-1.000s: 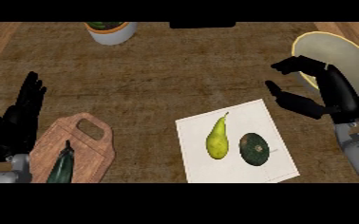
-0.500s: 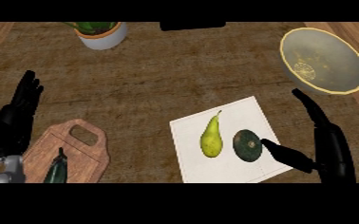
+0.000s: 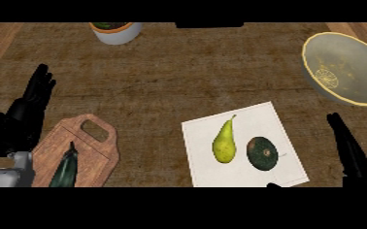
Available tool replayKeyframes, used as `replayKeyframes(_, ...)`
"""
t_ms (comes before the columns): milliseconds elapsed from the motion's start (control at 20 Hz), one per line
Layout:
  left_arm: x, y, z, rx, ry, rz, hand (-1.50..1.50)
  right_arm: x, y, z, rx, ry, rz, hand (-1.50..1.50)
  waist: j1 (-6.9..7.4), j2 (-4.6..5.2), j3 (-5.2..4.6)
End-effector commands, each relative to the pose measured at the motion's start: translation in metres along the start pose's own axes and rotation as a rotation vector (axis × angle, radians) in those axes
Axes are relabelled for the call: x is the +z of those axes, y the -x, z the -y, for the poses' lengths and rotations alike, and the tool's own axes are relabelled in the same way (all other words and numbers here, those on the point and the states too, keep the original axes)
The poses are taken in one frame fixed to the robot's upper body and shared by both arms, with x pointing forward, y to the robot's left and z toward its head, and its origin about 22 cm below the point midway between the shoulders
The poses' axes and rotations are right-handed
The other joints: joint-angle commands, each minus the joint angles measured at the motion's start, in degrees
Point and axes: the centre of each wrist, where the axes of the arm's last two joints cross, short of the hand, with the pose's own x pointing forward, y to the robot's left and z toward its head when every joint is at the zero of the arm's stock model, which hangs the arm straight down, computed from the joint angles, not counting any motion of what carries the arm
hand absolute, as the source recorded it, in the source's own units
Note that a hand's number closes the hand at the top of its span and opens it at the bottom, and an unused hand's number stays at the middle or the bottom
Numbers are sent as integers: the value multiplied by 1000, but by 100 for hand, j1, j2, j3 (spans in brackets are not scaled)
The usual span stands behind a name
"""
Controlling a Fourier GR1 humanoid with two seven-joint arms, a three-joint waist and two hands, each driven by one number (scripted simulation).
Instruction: Pick the pear from the placemat and place it in the bowl
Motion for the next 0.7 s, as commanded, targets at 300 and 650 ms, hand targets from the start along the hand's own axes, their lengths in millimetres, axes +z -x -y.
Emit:
replayKeyframes(300, -4, -9, 11, 11, 63, 23, 0, -24, -46, 6, 262, -231, -131, -150, 369, 79, 3)
replayKeyframes(650, -17, -19, 14, 10, 48, 34, 0, -62, -56, -12, 323, -436, -217, -150, 342, 86, 13)
